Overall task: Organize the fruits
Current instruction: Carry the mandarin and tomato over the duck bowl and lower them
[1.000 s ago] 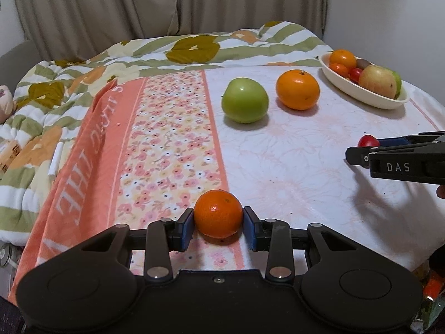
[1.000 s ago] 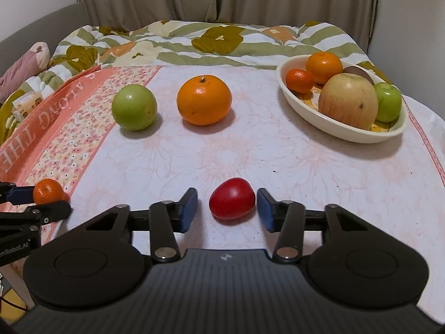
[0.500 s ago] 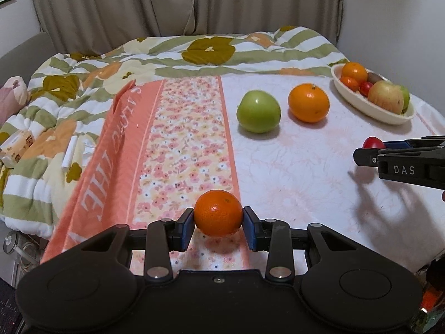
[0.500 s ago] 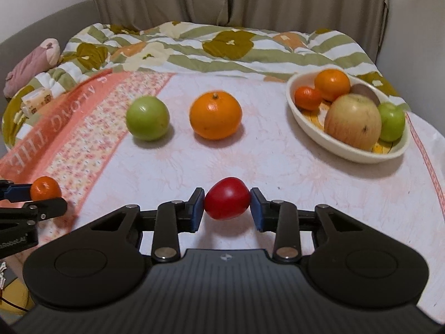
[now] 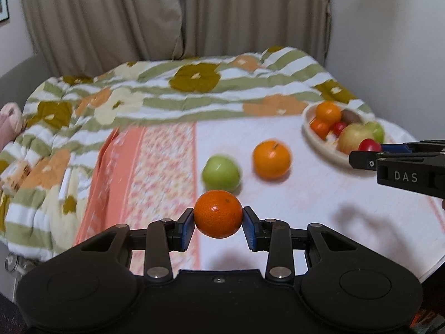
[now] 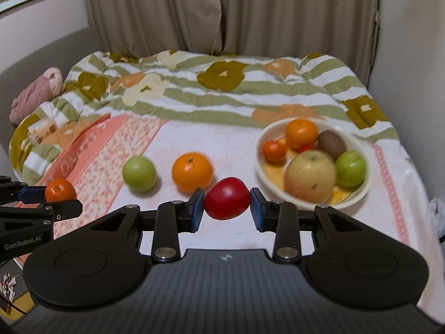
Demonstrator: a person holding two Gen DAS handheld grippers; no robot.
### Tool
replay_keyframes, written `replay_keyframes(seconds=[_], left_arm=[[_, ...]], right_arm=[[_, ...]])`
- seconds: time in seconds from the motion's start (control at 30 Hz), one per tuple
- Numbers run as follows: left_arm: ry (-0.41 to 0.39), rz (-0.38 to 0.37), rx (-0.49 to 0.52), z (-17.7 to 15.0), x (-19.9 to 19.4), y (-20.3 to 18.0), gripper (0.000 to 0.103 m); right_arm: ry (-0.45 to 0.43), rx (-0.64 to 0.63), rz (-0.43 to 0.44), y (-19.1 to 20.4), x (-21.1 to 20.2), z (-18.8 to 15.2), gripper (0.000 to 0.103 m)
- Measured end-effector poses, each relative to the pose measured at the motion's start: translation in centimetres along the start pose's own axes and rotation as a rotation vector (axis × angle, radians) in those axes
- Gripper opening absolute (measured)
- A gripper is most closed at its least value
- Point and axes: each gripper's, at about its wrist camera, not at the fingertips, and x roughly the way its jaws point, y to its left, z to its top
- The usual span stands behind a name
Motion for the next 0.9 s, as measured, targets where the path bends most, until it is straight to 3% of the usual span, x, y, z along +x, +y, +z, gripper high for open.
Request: replay_keyframes(seconds=[0.43,0.9], left_arm=[[-0.067,-0.086,0.067,8.0,3.2,-7.4,0.04],[-0.023,-0.159,0.174,13.1,12.8,-15.4,0.04]], right_arm=[[-0.033,0.048,-0.062,-9.5,0.0,4.7,0.05],[0.012,0.077,-0.081,-17.1,6.3,5.5,0.05]])
